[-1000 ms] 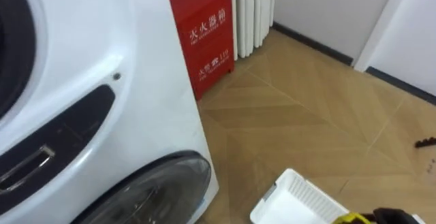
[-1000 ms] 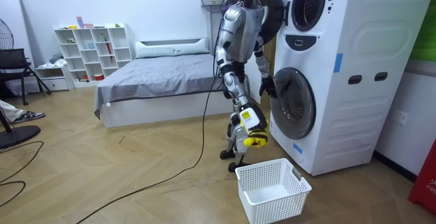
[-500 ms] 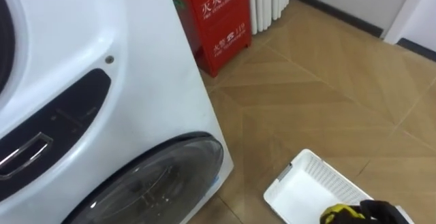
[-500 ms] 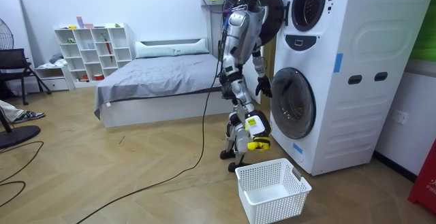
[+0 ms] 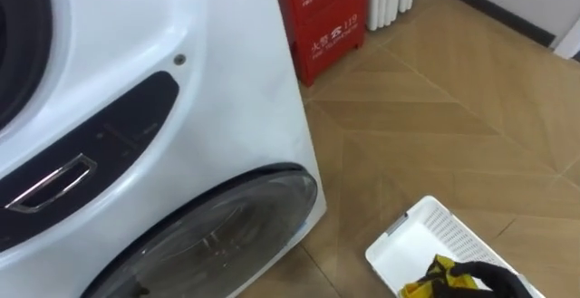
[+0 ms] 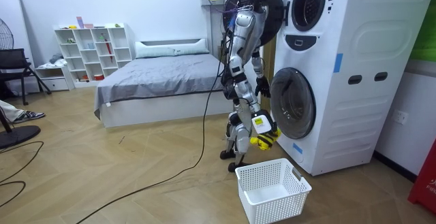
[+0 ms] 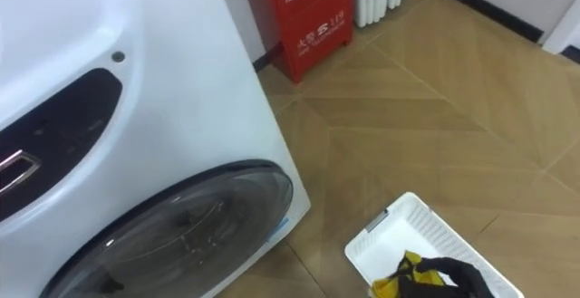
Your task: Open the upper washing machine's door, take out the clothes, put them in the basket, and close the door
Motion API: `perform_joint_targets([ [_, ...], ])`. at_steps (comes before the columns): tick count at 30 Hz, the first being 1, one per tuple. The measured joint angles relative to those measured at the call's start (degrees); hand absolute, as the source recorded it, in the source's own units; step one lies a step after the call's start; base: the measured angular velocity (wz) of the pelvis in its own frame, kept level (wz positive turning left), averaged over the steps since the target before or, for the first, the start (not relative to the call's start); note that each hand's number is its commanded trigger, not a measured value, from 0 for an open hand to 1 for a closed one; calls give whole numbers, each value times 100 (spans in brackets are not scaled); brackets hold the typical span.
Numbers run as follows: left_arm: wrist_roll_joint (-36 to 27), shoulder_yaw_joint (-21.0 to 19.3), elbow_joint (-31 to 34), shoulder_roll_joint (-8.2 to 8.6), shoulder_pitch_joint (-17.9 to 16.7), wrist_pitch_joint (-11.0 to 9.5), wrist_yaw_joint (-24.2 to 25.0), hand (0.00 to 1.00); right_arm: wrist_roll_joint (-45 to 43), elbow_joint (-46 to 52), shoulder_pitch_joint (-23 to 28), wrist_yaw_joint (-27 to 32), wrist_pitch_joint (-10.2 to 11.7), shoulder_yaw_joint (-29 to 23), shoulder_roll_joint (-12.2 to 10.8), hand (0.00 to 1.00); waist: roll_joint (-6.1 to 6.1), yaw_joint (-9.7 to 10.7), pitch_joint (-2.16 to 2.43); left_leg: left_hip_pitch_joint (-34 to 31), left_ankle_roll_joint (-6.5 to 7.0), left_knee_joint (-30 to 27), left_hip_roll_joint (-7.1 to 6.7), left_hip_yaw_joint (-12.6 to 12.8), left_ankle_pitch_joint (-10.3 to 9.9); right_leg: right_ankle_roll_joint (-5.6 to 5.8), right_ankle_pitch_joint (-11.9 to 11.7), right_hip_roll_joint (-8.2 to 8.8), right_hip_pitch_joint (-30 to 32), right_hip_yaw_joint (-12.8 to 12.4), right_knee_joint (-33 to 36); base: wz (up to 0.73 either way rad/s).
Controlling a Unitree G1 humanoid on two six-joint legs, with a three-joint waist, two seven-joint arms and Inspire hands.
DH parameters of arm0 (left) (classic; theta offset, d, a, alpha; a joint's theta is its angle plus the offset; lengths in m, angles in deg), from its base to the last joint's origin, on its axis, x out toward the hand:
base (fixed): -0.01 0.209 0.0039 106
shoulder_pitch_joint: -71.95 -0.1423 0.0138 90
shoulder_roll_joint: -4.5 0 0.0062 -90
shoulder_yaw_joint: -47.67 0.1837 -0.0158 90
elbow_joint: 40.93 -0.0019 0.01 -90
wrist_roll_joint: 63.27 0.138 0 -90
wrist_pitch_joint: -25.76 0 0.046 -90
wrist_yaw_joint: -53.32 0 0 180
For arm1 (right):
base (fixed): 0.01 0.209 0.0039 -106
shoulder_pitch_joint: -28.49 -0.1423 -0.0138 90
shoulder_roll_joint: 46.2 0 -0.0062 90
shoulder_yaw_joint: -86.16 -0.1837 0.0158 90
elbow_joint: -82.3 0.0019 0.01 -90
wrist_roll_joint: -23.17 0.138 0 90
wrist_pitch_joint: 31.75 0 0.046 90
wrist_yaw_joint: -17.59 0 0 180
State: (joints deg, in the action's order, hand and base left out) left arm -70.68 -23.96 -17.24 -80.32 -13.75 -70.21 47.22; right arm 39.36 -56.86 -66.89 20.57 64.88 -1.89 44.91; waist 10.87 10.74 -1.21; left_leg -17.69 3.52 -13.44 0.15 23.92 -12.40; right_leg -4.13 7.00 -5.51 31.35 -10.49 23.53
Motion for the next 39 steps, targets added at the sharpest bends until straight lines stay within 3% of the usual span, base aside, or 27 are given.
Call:
perform_joint_targets([
  [9, -226, 26, -61, -18, -44, -22, -3, 0, 48, 42, 3, 61, 2, 72, 29, 0, -58, 1, 9, -202, -25, -14, -7, -208, 24, -54, 68, 93, 126, 271, 50, 16],
  [18, -384, 212, -57, -21, -202, -69, 19, 0, 21, 60, 34, 65, 205, 130, 31, 0, -69, -8, 6, -194, -48, 6, -7, -224, 68, -82, 85, 117, 105, 347, 55, 5],
  [27, -364, 150, -62, -37, -264, -139, 46, 0, 23, 45, 40, 91, 210, 118, 62, 0, -126, -43, 4, -166, -55, -13, -5, -284, 89, -100, 95, 146, 43, 433, 17, 5],
  [33, -428, 158, -67, -86, -290, -135, -106, 0, -87, -220, -3, 748, 267, -5, 51, 0, -110, -48, 14, -174, -58, 44, -5, -214, 110, -103, 96, 149, 50, 450, -34, 1],
  [39, -425, 154, -51, -96, -297, -53, -227, 0, -282, -154, 14, 1469, 297, -391, 115, 0, -56, -50, 54, -153, -81, 179, -31, -214, 179, -108, 90, 150, 47, 440, -73, 0],
])
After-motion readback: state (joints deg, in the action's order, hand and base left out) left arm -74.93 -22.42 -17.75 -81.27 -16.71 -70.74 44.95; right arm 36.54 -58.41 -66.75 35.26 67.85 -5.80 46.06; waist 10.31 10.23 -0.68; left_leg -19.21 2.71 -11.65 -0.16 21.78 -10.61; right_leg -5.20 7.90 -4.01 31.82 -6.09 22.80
